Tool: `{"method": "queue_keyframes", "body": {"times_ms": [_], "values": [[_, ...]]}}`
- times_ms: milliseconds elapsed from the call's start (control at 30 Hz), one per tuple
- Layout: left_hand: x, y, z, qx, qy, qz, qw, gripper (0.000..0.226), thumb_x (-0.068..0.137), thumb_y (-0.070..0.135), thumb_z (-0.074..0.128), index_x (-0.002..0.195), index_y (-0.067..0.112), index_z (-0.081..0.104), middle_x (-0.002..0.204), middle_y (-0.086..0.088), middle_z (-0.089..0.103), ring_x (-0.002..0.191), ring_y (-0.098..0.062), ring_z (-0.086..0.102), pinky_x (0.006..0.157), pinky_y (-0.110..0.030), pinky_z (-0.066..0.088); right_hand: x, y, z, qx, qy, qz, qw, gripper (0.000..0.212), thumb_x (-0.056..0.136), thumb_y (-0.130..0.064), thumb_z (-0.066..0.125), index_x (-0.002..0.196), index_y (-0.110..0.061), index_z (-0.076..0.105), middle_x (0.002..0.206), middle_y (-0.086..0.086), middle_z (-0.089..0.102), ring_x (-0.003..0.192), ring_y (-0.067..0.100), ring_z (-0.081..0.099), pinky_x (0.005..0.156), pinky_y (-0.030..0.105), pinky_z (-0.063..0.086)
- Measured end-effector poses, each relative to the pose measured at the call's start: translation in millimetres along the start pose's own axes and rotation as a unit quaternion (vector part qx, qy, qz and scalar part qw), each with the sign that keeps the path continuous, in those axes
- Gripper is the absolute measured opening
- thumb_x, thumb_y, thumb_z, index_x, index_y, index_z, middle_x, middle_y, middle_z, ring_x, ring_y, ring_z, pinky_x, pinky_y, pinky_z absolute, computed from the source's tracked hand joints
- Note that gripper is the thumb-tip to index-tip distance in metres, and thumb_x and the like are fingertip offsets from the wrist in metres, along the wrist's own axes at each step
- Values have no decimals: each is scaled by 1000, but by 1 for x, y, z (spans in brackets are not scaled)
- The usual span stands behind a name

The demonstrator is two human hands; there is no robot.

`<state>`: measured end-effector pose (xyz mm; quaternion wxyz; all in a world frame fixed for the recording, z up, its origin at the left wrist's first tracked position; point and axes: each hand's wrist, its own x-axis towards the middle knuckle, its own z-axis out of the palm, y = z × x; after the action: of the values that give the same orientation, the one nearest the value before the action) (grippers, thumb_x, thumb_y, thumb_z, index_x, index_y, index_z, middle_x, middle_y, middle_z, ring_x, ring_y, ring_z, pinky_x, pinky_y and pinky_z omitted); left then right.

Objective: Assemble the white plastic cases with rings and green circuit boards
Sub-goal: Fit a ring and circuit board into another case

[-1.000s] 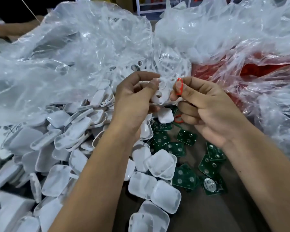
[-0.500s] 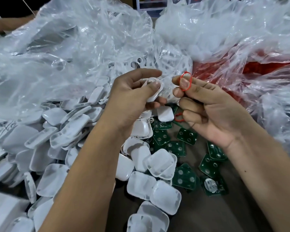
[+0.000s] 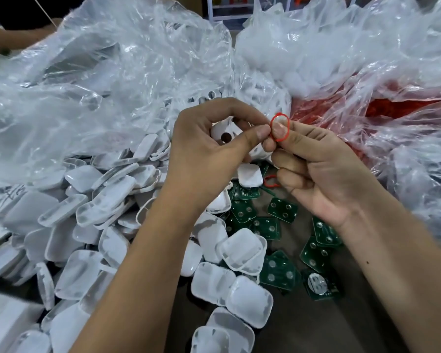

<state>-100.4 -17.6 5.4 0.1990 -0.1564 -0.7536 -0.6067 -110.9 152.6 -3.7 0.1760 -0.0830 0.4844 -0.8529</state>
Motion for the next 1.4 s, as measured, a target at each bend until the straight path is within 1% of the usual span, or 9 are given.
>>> {"method": "queue_keyframes", "body": {"times_ms": [200,367,667,900,1000,1067,1167,1267,1400], "values": [[-1,-1,-3,67,-3,22,998,5,85,9,82,88,11,78,83,0,72,78,-18,67,75,-52,57,0,0,0,-25,12,-23,999,6,86,-14,67,89,-10,69,69,4,64,38,-1,26,33,11,24],[-1,-2,-1,149,2,87,985,5,84,10,83,86,10,78,84,-2,69,85,-16,65,76,-35,52,2,2,-3,-30,23,-36,999,6,86,-12,67,90,-8,70,67,5,65,37,-1,25,33,12,23],[-1,-8,1,222,-27,127,966,7,90,8,72,90,13,68,90,3,59,86,-4,54,77,-14,37,1,3,-3,-103,53,-112,987,8,86,-10,73,93,-4,71,67,9,69,36,2,29,35,14,25],[-1,-6,3,214,-19,119,969,7,89,7,71,91,13,69,90,3,61,87,-6,56,75,-15,40,3,10,-3,-185,102,-185,960,7,96,-4,72,91,-8,73,65,2,70,35,5,33,39,14,29],[-2,-2,5,139,15,62,988,8,91,9,72,88,16,70,87,7,64,85,-10,60,66,-18,45,4,11,-2,-259,152,-235,924,6,94,-8,73,89,-11,75,70,5,74,42,3,52,42,15,39],[-3,-1,7,78,18,4,997,8,93,16,74,85,18,72,83,7,66,77,-12,63,60,-30,51,4,11,-3,-336,186,-273,882,8,94,-12,75,88,-17,75,73,1,75,55,6,66,51,16,48],[-4,-1,14,41,12,-29,999,8,89,22,81,83,18,76,80,3,68,73,-15,63,61,-39,54,2,12,-1,-408,220,-315,828,10,93,-14,76,88,-23,73,72,-5,73,63,5,69,56,14,50],[-6,0,20,12,31,-51,998,7,86,20,84,83,16,78,80,-1,68,78,-19,64,65,-50,58,1,14,2,-450,255,-341,785,3,91,-14,74,89,-17,73,75,-11,72,67,8,70,59,17,52],[-8,0,26,-31,50,-82,995,6,86,15,83,82,14,79,74,-3,67,65,-20,60,61,-52,55,0,17,6,-474,289,-371,745,3,89,-17,72,87,-15,73,76,-13,71,69,8,69,65,25,56]]}}
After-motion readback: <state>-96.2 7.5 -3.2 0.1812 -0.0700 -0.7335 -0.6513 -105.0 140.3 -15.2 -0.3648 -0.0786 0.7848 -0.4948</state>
